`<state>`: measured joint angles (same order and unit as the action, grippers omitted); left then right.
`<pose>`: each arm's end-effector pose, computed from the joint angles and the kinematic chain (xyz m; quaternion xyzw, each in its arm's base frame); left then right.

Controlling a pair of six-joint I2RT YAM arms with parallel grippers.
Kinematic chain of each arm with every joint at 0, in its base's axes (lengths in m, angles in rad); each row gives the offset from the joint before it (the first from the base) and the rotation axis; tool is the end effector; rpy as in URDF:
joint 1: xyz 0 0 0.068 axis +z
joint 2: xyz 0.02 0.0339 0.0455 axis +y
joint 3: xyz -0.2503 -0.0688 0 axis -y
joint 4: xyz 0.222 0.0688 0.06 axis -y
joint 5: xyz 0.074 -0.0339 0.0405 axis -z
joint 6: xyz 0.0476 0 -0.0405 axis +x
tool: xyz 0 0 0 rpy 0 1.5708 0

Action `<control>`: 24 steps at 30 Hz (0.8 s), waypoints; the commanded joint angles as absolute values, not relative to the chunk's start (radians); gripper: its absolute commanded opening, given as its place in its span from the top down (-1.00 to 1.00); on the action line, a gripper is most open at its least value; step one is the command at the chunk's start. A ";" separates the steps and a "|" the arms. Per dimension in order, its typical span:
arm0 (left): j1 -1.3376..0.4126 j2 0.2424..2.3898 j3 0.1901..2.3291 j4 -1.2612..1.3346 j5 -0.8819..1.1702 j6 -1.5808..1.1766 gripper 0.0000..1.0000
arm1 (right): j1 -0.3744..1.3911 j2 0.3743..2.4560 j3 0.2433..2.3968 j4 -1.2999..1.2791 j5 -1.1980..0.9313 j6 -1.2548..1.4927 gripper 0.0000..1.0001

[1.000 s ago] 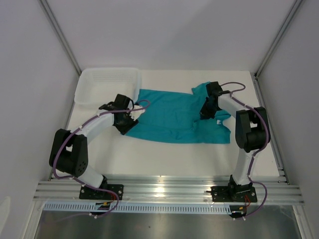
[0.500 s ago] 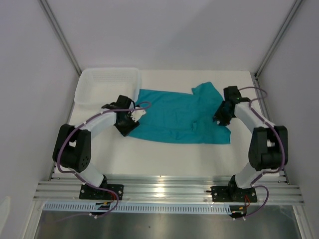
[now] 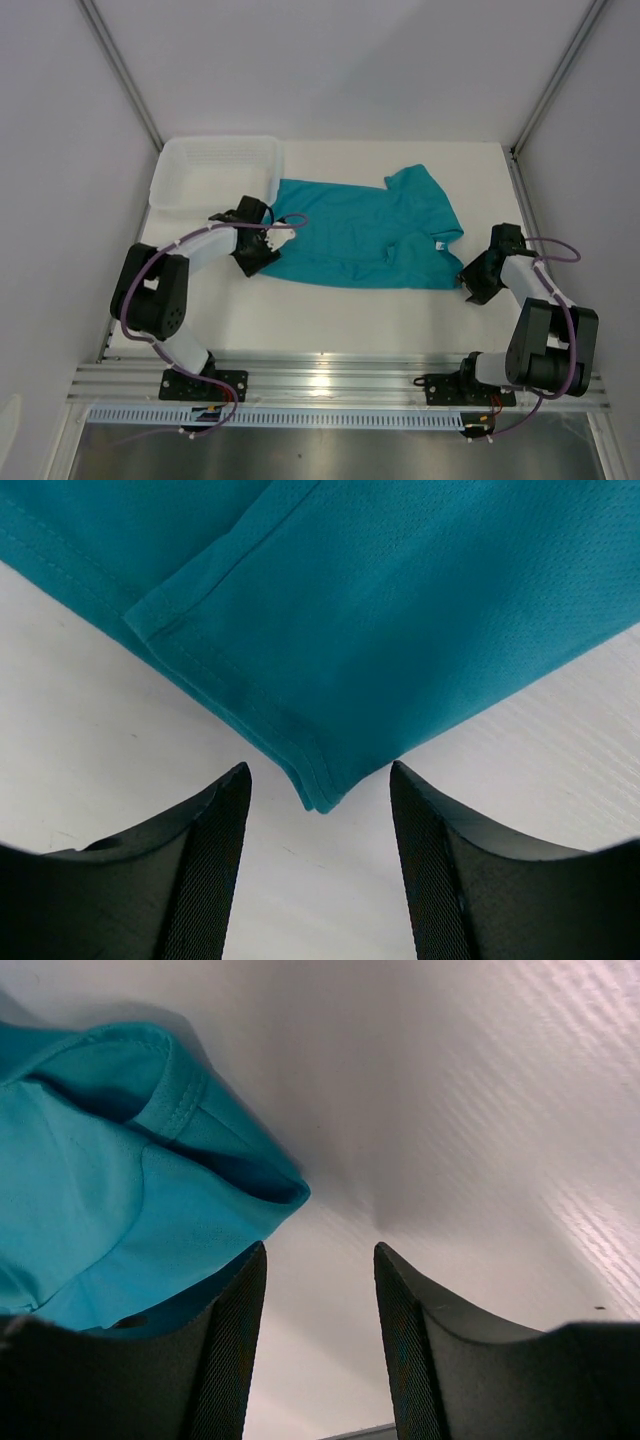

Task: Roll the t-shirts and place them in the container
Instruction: Fold the tshirt

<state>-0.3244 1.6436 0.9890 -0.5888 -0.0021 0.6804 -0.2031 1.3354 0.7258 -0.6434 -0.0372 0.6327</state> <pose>0.2749 -0.0923 0.1604 0.4749 0.8648 0.0299 0.1602 0.2119 -0.0418 0.1635 0.3980 0.9035 0.0517 0.1507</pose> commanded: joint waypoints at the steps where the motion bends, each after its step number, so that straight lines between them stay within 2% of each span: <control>1: -0.334 1.680 0.974 -0.549 -0.038 0.718 -0.22 | -0.202 1.354 0.712 -0.549 -0.087 0.661 -0.01; 6: -0.337 1.693 0.992 -0.540 -0.032 0.690 -0.06 | -0.204 1.361 0.686 -0.503 -0.084 0.670 -0.01; 8: -0.341 1.710 0.997 -0.554 -0.026 0.681 0.16 | -0.202 1.390 0.684 -0.485 -0.090 0.675 0.01; 9: -0.341 1.715 1.006 -0.555 -0.020 0.673 0.30 | -0.204 1.400 0.686 -0.480 -0.094 0.673 0.06; 10: -0.341 1.715 1.005 -0.557 -0.020 0.672 0.64 | -0.204 1.410 0.686 -0.473 -0.095 0.673 0.11; 11: -0.342 1.715 1.003 -0.557 -0.021 0.666 0.83 | -0.204 1.419 0.681 -0.469 -0.098 0.673 0.18; 12: -0.342 1.712 1.000 -0.557 -0.025 0.661 0.99 | -0.204 1.419 0.680 -0.468 -0.097 0.675 0.34; 14: -0.342 1.692 0.983 -0.548 -0.020 0.652 0.99 | -0.206 1.413 0.673 -0.474 -0.087 0.676 0.54; 15: -0.342 1.680 0.974 -0.542 -0.018 0.649 0.99 | -0.204 1.396 0.667 -0.477 -0.087 0.676 0.77; 17: -0.339 1.645 0.939 -0.529 -0.011 0.638 0.99 | -0.206 1.372 0.664 -0.509 -0.068 0.677 0.97; 24: -0.341 1.461 0.845 -0.606 0.069 0.615 0.99 | -0.206 1.136 0.658 -0.685 -0.008 0.735 1.00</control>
<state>-0.3370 1.5509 0.8795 -0.5594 0.0120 0.6449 -0.2024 1.2442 0.6636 -0.5888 -0.0578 0.6884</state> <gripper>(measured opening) 0.012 0.010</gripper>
